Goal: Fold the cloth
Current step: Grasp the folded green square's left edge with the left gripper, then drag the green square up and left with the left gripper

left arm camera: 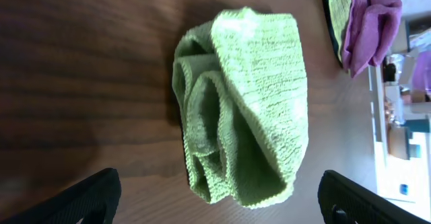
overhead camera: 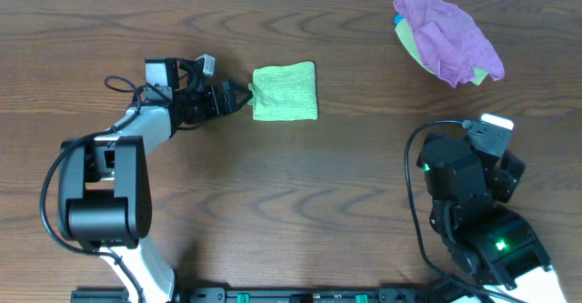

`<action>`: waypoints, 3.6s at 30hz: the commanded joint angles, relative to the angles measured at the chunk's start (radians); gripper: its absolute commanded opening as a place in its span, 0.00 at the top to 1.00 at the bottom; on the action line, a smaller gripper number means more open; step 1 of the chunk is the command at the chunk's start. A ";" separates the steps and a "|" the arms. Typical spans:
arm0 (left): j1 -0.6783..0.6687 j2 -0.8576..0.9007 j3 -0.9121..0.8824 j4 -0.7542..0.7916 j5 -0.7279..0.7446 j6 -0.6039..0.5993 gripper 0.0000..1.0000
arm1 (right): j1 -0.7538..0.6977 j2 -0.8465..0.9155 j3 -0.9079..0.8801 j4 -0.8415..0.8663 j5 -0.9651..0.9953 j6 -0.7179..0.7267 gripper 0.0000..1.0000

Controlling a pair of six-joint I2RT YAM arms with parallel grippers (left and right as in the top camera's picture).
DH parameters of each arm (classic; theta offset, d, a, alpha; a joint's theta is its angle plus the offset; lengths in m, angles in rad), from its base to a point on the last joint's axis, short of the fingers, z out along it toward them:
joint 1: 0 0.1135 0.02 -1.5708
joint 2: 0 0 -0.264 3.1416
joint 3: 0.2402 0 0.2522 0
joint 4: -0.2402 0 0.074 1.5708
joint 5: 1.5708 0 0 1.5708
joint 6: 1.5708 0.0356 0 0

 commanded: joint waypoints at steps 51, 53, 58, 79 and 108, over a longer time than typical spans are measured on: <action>-0.111 0.217 0.000 0.280 0.125 -0.255 0.05 | -0.006 0.000 -0.005 0.002 0.006 0.021 0.01; -0.114 0.218 0.000 0.282 0.125 -0.254 0.05 | -0.006 0.000 -0.005 0.002 0.006 0.021 0.01; -0.116 0.218 0.000 0.282 0.124 -0.254 0.22 | -0.006 0.000 -0.005 0.002 0.006 0.021 0.01; -0.095 0.217 0.121 0.315 0.111 -0.253 0.94 | -0.006 0.000 -0.005 0.002 0.006 0.021 0.01; 0.130 0.217 0.583 -0.609 -0.190 0.507 0.95 | -0.006 0.000 -0.005 0.002 0.006 0.021 0.01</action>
